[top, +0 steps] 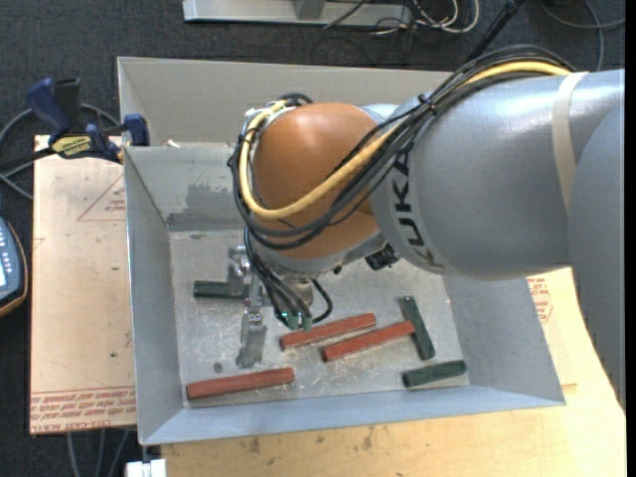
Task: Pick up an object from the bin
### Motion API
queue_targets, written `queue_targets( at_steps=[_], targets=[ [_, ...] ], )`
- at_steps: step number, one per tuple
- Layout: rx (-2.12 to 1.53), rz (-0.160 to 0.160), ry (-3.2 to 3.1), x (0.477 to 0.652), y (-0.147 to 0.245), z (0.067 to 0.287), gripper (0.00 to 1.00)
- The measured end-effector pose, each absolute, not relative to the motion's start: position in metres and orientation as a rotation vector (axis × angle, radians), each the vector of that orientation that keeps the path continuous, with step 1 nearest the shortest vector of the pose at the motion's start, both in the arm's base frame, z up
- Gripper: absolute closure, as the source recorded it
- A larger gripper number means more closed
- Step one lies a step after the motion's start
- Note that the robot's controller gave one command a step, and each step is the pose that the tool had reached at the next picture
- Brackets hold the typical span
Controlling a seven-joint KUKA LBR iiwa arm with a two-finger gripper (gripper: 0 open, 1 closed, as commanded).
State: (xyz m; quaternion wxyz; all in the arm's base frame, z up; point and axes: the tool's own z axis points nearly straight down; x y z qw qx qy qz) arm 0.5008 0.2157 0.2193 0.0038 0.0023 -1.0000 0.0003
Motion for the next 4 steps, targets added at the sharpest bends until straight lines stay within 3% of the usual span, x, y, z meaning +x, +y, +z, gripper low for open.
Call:
queue_targets(
  at_steps=[1, 2, 3, 4],
  targets=[
    [0.207, 0.003, -3.127, 0.498, 0.186, 0.087, 0.0],
    [0.488, -0.004, -3.11, 0.545, 0.211, 0.115, 0.0],
    [0.599, -0.002, -3.089, 0.565, 0.155, 0.07, 0.0],
    [0.342, -0.002, -3.13, 0.554, 0.066, 0.072, 0.0]
  ],
)
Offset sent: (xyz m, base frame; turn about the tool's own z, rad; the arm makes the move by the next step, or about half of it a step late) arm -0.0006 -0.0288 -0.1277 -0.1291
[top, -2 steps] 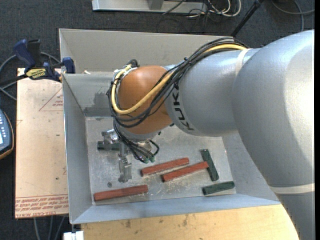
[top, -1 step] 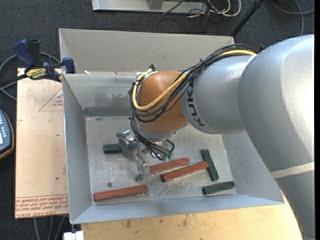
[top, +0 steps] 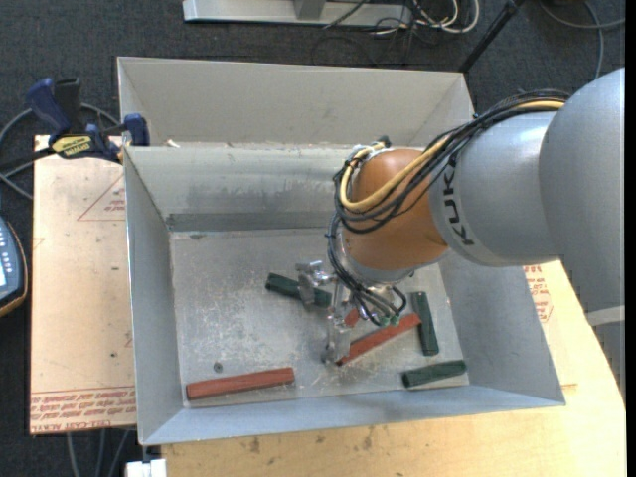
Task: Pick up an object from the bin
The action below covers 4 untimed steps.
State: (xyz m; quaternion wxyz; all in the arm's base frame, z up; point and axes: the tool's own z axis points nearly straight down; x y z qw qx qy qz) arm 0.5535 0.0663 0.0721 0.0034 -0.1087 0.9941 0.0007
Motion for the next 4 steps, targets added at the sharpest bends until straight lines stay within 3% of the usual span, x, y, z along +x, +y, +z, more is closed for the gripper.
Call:
queue_targets(
  at_steps=[1, 2, 3, 4],
  targets=[
    [-0.689, -0.001, 3.058, 0.533, -0.022, 0.072, 0.0],
    [-0.589, -0.006, 3.075, 0.534, -0.064, 0.177, 0.0],
    [-1.39, 0.004, 2.821, 0.503, -0.041, 0.069, 0.0],
    [-2.147, -0.001, 2.288, 0.525, -0.058, 0.115, 0.0]
  ],
)
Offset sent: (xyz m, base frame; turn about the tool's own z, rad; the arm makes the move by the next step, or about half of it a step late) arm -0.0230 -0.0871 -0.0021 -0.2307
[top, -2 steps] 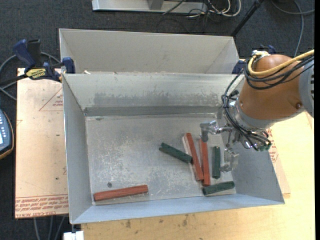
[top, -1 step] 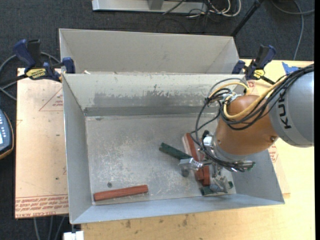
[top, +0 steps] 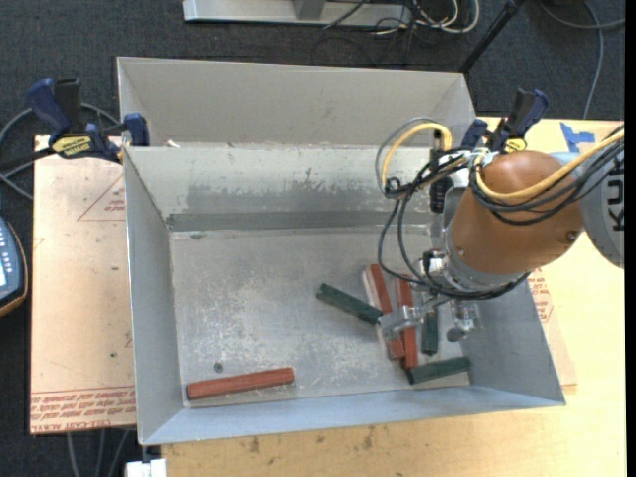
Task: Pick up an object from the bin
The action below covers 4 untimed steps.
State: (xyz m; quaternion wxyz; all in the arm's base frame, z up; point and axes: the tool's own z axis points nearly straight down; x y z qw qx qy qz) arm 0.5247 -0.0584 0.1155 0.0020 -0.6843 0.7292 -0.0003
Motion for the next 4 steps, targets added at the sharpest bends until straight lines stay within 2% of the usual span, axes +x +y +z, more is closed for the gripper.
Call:
queue_targets(
  at_steps=[1, 2, 3, 4],
  targets=[
    [-2.125, 0.006, 2.31, 0.5283, -0.0836, 0.0683, 0.0],
    [-2.127, -0.002, 2.308, 0.5297, -0.0842, 0.0715, 1.0],
    [-2.128, 0.003, 2.309, 0.5285, -0.0838, 0.07, 0.0],
    [-2.128, 0.002, 2.309, 0.5288, -0.0841, 0.0706, 1.0]
  ],
)
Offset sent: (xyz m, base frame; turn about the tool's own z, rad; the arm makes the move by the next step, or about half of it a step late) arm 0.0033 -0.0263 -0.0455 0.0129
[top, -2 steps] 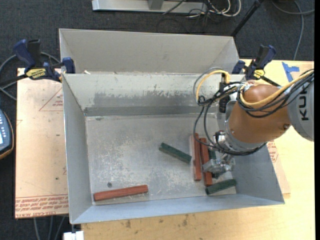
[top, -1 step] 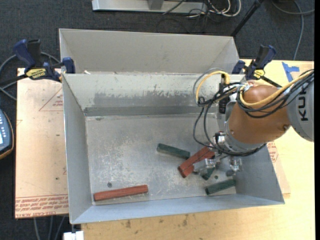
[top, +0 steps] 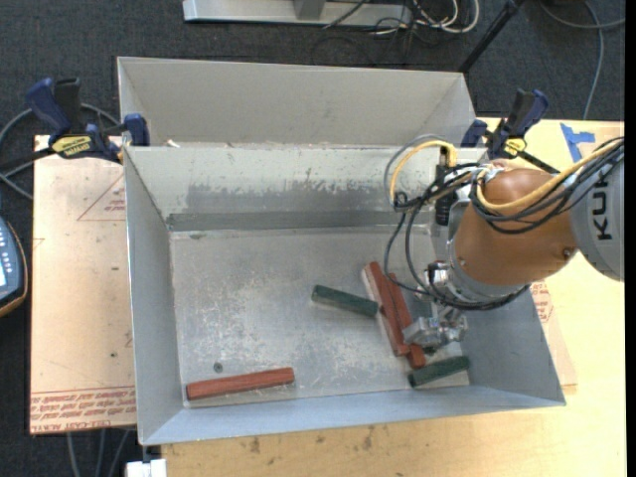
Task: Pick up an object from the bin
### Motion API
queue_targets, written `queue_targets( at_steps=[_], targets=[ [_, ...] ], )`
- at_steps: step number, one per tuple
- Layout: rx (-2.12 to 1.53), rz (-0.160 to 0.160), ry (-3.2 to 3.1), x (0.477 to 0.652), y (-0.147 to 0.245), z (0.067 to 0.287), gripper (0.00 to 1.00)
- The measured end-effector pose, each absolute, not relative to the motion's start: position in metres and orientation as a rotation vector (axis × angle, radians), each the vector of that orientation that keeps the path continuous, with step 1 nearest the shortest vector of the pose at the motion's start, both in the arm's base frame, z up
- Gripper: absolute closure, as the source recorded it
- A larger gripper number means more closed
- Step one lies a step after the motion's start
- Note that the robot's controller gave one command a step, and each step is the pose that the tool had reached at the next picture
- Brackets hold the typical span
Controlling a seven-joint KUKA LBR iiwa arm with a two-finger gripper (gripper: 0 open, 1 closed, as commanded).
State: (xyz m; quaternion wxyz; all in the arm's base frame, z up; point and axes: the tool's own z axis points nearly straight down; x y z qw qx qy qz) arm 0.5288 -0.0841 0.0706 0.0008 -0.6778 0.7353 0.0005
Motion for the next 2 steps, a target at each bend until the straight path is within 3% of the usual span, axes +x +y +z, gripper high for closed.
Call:
queue_targets(
  at_steps=[1, 2],
  targets=[
    [-2.131, -0.006, 2.298, 0.512, -0.066, 0.182, 1.0],
    [-2.122, -0.013, 2.301, 0.572, -0.066, 0.283, 1.0]
  ],
)
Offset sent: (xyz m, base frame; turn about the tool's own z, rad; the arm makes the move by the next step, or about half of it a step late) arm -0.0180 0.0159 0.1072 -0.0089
